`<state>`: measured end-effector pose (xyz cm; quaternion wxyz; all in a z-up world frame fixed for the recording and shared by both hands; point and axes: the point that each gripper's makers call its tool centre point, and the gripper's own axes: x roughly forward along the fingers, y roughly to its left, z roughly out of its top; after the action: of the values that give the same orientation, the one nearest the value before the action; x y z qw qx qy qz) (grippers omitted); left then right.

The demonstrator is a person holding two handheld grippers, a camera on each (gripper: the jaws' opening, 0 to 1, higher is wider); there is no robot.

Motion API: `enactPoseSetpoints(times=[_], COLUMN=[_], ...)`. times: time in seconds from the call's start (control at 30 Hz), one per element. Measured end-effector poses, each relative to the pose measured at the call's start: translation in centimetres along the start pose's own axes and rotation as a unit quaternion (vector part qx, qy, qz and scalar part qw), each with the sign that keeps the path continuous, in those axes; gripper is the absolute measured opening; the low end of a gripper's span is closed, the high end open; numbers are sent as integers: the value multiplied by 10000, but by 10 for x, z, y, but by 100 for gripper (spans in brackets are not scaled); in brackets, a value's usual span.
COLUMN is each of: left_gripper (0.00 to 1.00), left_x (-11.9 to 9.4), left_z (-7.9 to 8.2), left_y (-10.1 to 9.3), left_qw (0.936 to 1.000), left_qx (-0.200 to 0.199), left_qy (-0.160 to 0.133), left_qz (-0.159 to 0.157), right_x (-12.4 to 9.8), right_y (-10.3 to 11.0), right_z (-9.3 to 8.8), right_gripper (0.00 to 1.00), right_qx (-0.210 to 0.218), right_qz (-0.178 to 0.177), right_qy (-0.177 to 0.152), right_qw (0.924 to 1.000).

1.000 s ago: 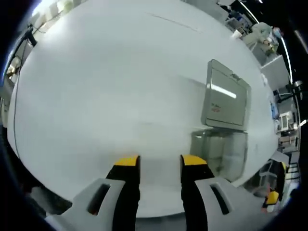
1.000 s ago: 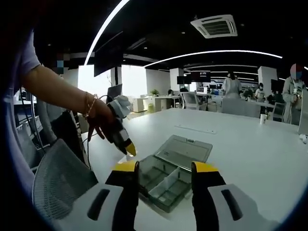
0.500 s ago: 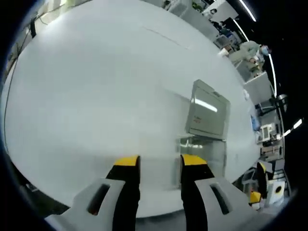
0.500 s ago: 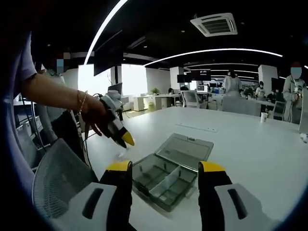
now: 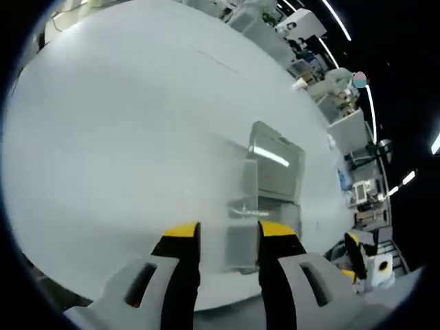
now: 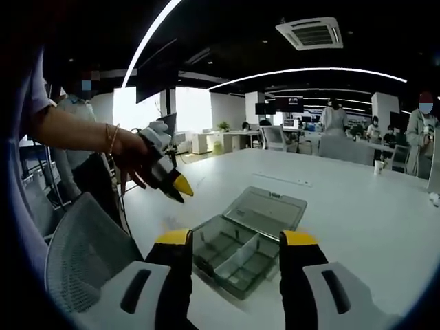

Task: Insert the divider into the dual guide fixture by aligning both edges with the guide slots and pushing it downward to the bottom, including one-sided entry, uneven engagement, binding, and posture correction.

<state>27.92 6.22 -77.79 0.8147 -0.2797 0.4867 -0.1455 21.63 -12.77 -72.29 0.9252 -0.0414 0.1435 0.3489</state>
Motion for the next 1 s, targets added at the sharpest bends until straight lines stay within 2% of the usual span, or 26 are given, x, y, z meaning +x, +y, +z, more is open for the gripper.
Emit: enactPoseSetpoints(times=[0.33,0.53,0.6,0.73,1.0], left_gripper=[30,30,30,30,30], left_x=[5,9,9,13,17], left_z=[-3,-10,-12,-18,-22], left_y=[-33,-53,-63,-72,-94], left_qw=[9969,9923,9887,9865,9798], left_qx=[325,486,624,599,596], left_qy=[-66,8,-7,93,114], left_qz=[-708,-1142,-1364,-1522,-1904], right_x=[2,2,2,2,1], right_y=[0,2,2,3,3], right_z=[-3,-7,-7,-4,5], right_gripper=[47,45,44,44,43], right_qx=[-10,-40,-43,-62,-126], right_qz=[1,31,44,36,-14], right_qy=[108,224,269,265,250], right_qw=[9999,9997,9996,9996,9996])
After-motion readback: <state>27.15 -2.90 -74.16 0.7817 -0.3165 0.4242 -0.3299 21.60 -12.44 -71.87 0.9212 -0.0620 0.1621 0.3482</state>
